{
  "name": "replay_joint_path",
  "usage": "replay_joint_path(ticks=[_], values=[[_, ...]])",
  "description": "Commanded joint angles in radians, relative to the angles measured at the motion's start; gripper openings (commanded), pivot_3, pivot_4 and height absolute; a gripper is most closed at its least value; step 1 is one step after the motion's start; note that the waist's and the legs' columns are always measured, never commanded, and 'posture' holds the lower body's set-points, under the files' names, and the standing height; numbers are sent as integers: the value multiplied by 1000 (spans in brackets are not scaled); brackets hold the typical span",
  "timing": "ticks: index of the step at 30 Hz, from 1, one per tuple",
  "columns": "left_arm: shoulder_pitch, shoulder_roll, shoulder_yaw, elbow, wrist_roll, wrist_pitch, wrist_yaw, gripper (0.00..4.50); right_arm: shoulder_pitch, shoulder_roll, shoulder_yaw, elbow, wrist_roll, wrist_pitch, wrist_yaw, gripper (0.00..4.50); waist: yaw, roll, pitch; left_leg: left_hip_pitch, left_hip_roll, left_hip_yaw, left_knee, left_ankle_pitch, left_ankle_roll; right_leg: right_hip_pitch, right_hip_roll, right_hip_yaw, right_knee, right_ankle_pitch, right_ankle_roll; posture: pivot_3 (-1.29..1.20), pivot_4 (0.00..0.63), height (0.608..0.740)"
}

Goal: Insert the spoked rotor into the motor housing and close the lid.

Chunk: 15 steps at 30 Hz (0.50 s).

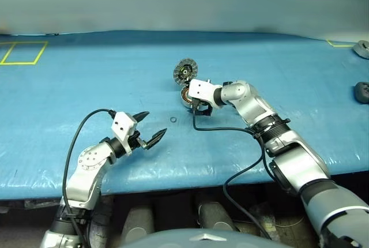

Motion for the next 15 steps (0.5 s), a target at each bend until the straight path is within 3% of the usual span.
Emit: replay_joint_path(ticks=[1, 15], values=[[6, 5, 9, -57, 0, 1, 8, 4500, -24, -18, -53, -81, 36, 8, 44, 4466, 0, 1, 0, 0, 0, 0, 0, 0, 0, 0, 0, 0, 0, 0, 0, 0, 150, 740], [-37, -5, -33, -26, 13, -1, -9, 4500, -1, -10, -21, 11, -62, -11, -20, 4466, -3, 2, 1, 0, 0, 0, -1, 0, 0, -1, 0, 0, 0, 0, 0, 0, 150, 740]])
